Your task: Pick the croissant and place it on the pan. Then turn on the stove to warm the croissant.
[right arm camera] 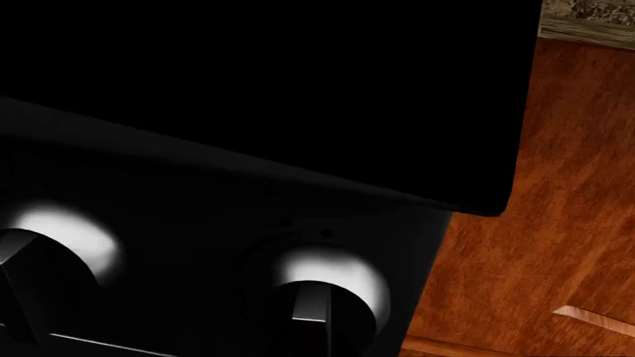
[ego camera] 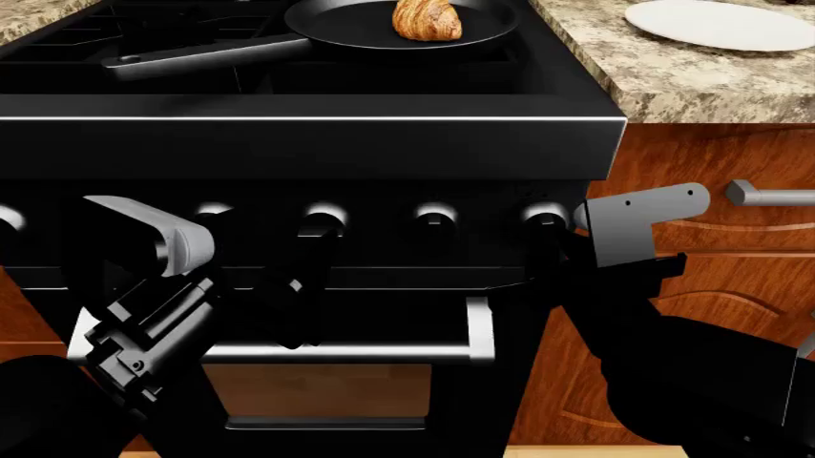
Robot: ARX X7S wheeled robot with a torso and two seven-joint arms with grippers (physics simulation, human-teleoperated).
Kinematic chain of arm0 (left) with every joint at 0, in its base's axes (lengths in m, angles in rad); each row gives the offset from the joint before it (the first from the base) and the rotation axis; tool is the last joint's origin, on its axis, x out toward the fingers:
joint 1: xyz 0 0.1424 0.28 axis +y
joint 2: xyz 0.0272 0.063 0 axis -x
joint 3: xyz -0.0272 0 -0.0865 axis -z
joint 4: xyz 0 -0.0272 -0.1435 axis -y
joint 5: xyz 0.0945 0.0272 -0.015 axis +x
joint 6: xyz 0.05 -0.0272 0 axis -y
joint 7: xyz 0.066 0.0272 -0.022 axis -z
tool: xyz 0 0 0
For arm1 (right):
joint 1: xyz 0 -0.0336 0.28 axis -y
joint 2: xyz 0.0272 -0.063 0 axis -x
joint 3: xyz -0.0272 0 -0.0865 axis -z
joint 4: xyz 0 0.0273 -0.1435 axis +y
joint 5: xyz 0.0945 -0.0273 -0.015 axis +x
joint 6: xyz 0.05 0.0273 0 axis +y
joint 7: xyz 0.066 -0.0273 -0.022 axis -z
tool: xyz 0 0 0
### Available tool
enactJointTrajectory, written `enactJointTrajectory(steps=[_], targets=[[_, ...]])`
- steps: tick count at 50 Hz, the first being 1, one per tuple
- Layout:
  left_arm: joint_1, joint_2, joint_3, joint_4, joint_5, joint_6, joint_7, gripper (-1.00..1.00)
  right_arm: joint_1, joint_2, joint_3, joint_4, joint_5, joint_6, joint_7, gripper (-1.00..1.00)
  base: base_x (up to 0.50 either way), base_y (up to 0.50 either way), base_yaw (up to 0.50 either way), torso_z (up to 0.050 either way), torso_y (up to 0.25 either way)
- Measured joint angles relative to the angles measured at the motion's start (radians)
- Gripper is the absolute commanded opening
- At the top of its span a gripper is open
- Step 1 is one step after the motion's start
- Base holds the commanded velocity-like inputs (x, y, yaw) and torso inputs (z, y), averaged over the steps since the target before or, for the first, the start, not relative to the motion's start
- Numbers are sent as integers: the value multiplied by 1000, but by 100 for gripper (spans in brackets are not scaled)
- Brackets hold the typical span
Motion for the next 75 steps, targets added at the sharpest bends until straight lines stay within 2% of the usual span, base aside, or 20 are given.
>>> enactJointTrajectory(steps=[29,75], targets=[[5,-5,-2,-1,-8,10,-2,100,13,3,-22,-4,-28,18,0,-100,0,0,0,0,0],[4,-13,2,7,-22,17,-20,100,120,30,-165,-48,-167,159,-43,-100,0,0,0,0,0]])
